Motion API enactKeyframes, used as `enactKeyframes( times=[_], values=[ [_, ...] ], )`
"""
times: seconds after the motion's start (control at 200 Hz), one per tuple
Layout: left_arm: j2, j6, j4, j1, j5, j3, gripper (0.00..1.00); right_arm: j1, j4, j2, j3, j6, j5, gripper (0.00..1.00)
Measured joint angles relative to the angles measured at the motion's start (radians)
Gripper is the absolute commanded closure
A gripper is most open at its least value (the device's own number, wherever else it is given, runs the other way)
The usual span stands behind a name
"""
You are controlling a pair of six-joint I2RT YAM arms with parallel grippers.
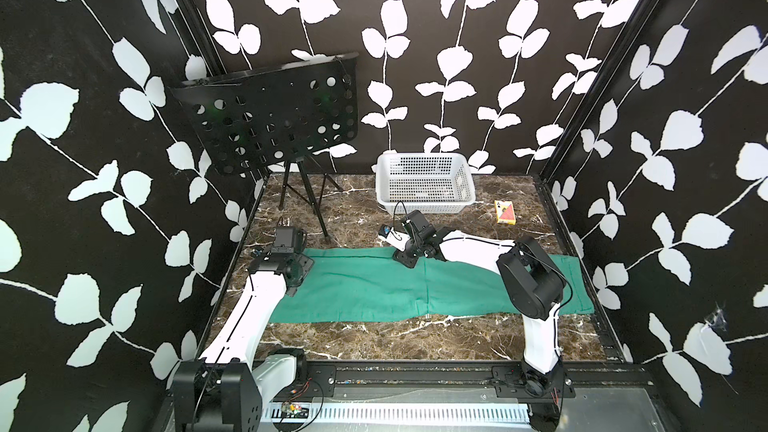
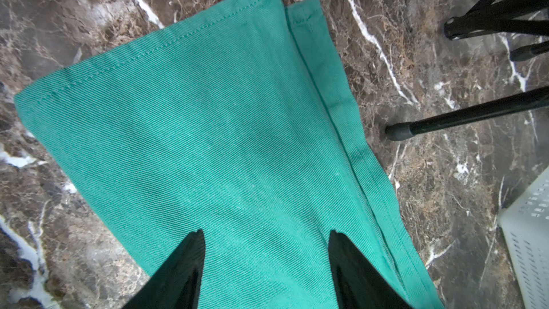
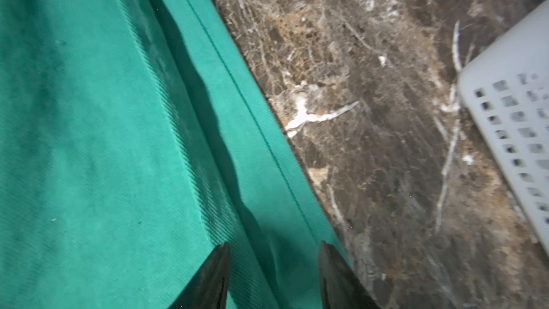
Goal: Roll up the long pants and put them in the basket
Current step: Fold the long pant at the center of the board.
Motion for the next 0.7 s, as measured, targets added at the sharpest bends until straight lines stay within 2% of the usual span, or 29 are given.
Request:
enactKeyframes(
  times=[0.375,0.465,0.575,0.7],
  values=[
    [0.008,0.008,0.003,0.0,0.009,0.0,0.34,0.0,-0.027,0.0,0.0,0.009,-0.048,0.41],
    [0.011,0.01,0.005,0.0,0.013,0.0,0.34,0.0,-0.027,0.0,0.0,0.011,-0.043,0.47],
    [0.011,0.011,0.007,0.0,0.019,0.0,0.35,0.0,-0.027,0.002,0.0,0.004,-0.029,0.61],
    [0.011,0.011,0.007,0.0,0.019,0.0,0.37,0.0,-0.028,0.021,0.0,-0.003,-0.011,0.84]
  ],
)
